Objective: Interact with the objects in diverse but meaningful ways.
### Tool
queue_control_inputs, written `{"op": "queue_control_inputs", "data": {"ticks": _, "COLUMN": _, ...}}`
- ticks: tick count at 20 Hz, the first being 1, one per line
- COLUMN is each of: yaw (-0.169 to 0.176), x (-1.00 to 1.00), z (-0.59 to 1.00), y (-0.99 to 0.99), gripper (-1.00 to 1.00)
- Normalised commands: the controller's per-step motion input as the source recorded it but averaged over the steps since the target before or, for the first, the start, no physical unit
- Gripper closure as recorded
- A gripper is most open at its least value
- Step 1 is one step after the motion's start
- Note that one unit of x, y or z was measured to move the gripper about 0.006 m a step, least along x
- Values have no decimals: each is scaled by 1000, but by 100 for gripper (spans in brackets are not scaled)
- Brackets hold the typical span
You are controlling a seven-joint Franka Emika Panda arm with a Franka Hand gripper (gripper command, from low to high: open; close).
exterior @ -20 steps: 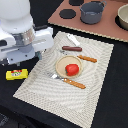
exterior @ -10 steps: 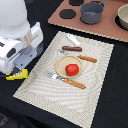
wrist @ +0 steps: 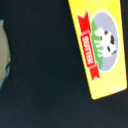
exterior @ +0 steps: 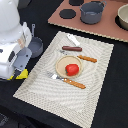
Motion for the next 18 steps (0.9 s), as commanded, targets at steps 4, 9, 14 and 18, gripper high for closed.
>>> {"op": "queue_control_inputs", "data": {"ticks": 4, "yaw": 97, "x": -104, "z": -371, "y": -49, "gripper": -100}}
{"op": "queue_control_inputs", "data": {"ticks": 9, "yaw": 85, "x": 28, "z": -297, "y": 36, "gripper": -100}}
{"op": "queue_control_inputs", "data": {"ticks": 14, "yaw": 77, "x": 7, "z": -257, "y": 16, "gripper": 100}}
{"op": "queue_control_inputs", "data": {"ticks": 18, "yaw": 55, "x": -2, "z": -7, "y": -6, "gripper": 100}}
